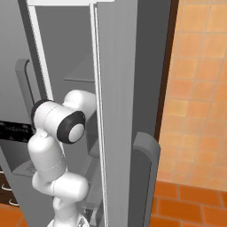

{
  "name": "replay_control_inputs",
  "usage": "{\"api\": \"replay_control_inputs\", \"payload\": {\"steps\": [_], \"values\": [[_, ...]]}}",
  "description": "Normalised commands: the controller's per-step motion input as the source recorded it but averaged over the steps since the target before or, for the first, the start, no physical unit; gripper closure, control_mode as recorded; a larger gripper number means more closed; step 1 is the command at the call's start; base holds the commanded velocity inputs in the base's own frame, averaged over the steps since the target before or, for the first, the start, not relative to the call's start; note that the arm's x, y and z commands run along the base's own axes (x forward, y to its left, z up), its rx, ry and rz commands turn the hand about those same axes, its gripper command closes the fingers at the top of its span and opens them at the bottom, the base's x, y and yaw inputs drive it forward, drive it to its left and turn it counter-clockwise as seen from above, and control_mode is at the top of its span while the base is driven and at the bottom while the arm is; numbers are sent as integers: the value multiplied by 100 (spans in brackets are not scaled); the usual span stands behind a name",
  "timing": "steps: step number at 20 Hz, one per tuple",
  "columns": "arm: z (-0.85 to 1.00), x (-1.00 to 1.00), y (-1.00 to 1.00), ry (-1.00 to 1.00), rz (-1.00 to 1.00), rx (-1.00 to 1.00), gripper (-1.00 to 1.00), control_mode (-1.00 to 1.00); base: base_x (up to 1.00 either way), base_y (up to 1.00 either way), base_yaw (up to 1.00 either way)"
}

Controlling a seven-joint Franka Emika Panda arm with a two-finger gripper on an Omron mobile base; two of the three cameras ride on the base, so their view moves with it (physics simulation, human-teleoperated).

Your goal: Place one avocado and one chicken drumstick in each tupperware on the nearby counter, to pack two identical lunches.

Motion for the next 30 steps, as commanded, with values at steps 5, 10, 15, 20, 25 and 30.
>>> {"api": "replay_control_inputs", "payload": {"steps": [5, 10, 15, 20, 25, 30], "values": [[-8, -61, 0, -15, 0, 0, 100, -100, 0, 0, 0], [16, -79, 39, -25, 0, 0, 100, -100, 0, 0, 0], [27, -64, 84, -19, 0, 0, 100, -100, 0, 0, 0], [83, -97, 16, -13, 7, 0, 100, -100, 0, 0, 0], [100, -100, 25, -5, 22, 0, 100, -100, 0, 0, 0], [89, -100, 29, 4, 19, -1, 100, -100, 0, 0, 0]]}}
